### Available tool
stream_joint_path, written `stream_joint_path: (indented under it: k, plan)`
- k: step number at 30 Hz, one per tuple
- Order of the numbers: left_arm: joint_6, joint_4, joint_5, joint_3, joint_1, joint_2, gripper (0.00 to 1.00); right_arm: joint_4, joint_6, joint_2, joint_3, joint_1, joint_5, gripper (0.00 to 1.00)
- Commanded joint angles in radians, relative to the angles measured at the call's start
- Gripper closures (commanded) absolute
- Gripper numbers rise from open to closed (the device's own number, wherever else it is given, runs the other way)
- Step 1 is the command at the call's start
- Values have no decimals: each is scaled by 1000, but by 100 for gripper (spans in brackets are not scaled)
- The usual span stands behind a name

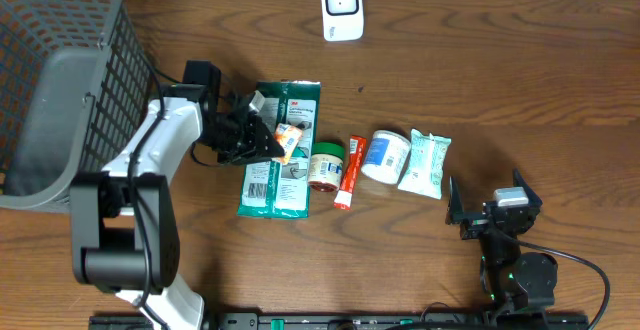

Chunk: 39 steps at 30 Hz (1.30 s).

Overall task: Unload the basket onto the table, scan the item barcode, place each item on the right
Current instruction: 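Set the Kleenex pack on the glove package and release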

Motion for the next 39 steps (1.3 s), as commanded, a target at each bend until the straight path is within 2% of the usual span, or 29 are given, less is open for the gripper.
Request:
stream_joint_path:
  k: [1,10,13,15,27,28,30,35,39]
  plan:
    - [7,15,39,-3,-1,37,75,-4,-6,-4,-1,5,2,1]
    - [7,32,-21,-2,2,97,57,-4,-6,-4,-1,5,2,1]
    - [7,34,-21,-2,7,84,38,-4,-6,-4,-1,5,2,1]
    - [7,35,-21,-2,7,71,33,-4,-6,-4,-1,5,2,1]
    - [6,36,-25,43,7,-66,30,-4,-6,-4,-1,5,2,1]
    - [-5,37,-45,47,7,-88,26,-4,-6,-4,-1,5,2,1]
    - [-46,37,-153,55,7,-154,25,-4,-6,-4,-1,5,2,1]
    - [-113,53,-542,55,7,-345,25,-4,-6,-4,-1,5,2,1]
    - [-129,66,-761,55,7,-462,24,-4,-6,-4,-1,5,2,1]
